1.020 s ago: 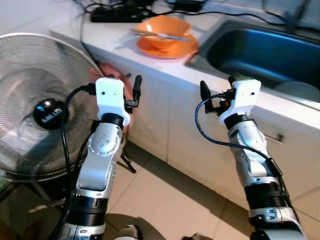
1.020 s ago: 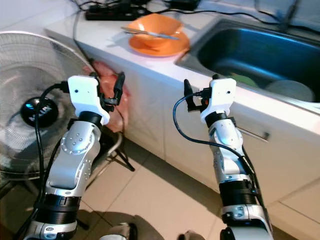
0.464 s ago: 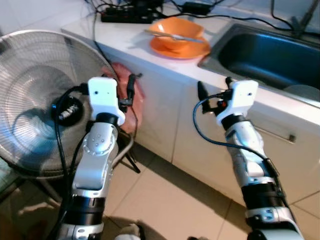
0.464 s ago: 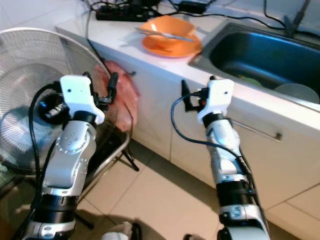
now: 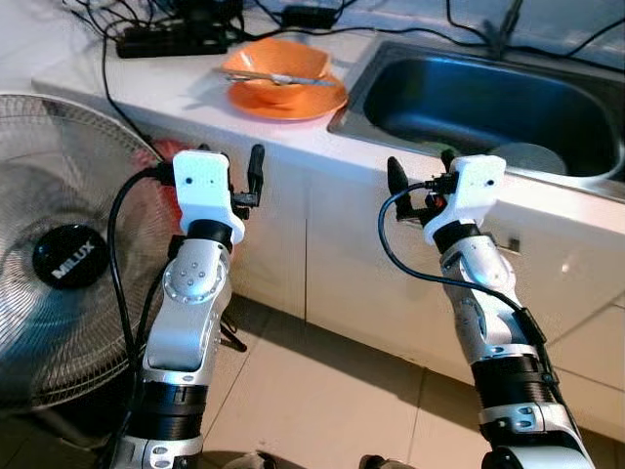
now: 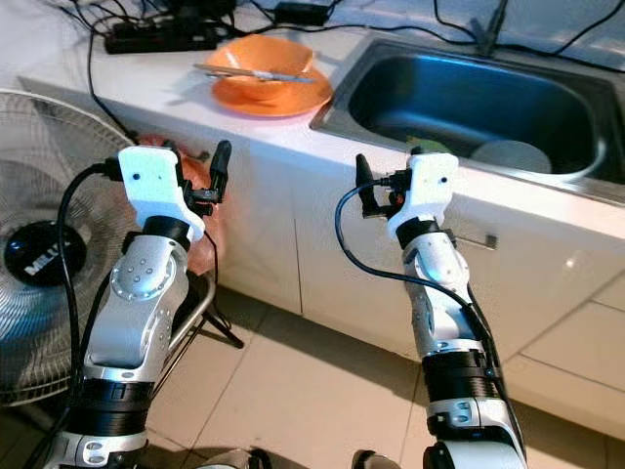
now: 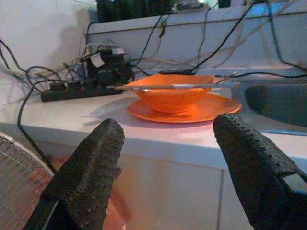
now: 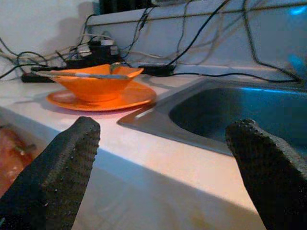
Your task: Kitchen organization
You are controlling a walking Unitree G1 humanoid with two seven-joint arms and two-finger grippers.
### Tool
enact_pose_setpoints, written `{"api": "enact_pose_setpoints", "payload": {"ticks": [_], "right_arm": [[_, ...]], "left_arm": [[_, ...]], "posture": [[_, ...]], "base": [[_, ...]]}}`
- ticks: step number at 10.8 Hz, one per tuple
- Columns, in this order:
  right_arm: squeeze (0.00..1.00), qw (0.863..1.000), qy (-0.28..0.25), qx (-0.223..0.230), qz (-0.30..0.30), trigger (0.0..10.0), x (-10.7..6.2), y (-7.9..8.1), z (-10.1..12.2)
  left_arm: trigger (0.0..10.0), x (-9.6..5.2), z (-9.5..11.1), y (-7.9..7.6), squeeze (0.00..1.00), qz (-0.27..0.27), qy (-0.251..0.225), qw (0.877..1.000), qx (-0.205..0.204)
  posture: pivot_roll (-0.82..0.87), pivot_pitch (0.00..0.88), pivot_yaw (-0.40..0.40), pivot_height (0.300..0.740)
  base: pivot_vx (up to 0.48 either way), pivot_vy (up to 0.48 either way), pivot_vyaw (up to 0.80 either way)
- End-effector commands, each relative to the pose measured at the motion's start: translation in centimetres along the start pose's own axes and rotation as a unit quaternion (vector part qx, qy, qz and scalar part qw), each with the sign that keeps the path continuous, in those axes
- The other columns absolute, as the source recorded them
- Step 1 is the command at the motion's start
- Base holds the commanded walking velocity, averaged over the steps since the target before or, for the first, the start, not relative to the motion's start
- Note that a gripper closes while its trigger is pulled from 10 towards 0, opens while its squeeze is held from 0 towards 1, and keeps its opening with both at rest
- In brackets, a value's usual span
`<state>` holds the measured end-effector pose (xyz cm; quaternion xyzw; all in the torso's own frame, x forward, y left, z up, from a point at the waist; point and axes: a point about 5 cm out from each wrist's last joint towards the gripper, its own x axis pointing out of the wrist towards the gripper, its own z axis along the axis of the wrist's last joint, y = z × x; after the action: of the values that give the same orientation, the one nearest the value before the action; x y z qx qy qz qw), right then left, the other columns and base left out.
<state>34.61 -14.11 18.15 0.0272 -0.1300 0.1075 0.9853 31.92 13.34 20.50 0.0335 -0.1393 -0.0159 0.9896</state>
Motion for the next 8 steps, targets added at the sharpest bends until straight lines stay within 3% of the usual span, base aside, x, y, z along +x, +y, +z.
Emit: {"api": "enact_pose_setpoints", "payload": {"ticks": [1,3,8], "right_arm": [[0.00,1.000,0.000,0.002,0.000,10.0,0.16,0.13,0.06],[0.00,1.000,0.000,0.001,0.000,10.0,0.14,0.08,0.07],[0.00,1.000,0.000,0.001,0.001,10.0,0.16,0.19,0.03]], "left_arm": [[10.0,0.16,0.07,0.24,0.00,0.004,0.001,1.000,0.007],[10.0,0.22,0.09,0.12,0.00,0.002,0.001,1.000,0.007],[10.0,0.19,0.26,-0.26,0.00,-0.008,-0.007,1.000,0.002]], "posture": [[0.07,0.120,0.030,0.740],[0.07,0.120,0.030,0.740],[0.07,0.118,0.030,0.740]], "base": [[0.277,0.000,0.00],[0.276,0.000,0.00],[0.000,0.000,0.00]]}}
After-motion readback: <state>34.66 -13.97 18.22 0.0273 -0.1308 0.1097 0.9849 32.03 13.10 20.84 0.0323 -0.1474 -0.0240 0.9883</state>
